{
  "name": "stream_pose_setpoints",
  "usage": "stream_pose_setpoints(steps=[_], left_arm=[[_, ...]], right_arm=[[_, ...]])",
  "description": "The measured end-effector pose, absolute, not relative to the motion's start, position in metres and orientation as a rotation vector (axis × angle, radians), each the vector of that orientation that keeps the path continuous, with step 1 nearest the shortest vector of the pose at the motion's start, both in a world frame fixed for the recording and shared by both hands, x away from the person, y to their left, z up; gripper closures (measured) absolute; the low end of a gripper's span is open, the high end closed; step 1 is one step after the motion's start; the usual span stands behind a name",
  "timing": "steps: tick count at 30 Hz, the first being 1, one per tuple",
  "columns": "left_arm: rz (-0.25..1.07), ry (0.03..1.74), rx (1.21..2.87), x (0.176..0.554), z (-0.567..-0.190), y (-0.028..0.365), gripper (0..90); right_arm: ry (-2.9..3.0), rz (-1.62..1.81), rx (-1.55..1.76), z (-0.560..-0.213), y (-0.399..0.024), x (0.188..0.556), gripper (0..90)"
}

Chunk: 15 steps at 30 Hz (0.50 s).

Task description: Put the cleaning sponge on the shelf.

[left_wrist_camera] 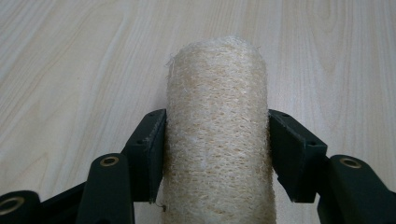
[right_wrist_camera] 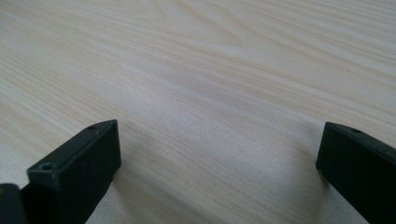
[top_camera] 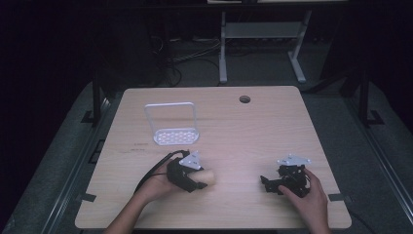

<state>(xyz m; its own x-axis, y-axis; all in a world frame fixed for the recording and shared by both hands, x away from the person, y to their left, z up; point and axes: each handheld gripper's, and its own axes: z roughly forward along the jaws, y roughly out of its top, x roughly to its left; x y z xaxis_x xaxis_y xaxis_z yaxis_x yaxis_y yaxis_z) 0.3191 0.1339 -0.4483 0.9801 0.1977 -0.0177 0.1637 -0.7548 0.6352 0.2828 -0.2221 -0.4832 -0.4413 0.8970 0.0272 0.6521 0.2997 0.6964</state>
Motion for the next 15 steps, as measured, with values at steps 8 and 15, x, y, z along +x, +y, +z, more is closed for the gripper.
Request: stream_pose_setpoints(steps=[8,15], left_arm=[[0.083,0.319,2.433,0.318,-0.4446,0.1373,41.2],[0.123,0.425,2.411,0.3209,-0.4421,0.1441,41.4]], right_arm=[[2.206,0.916,1.39,-0.4832,-0.2221,0.2828,0.0],[2.206,0.916,1.389,-0.4832,-0.2222,0.2828,0.0]])
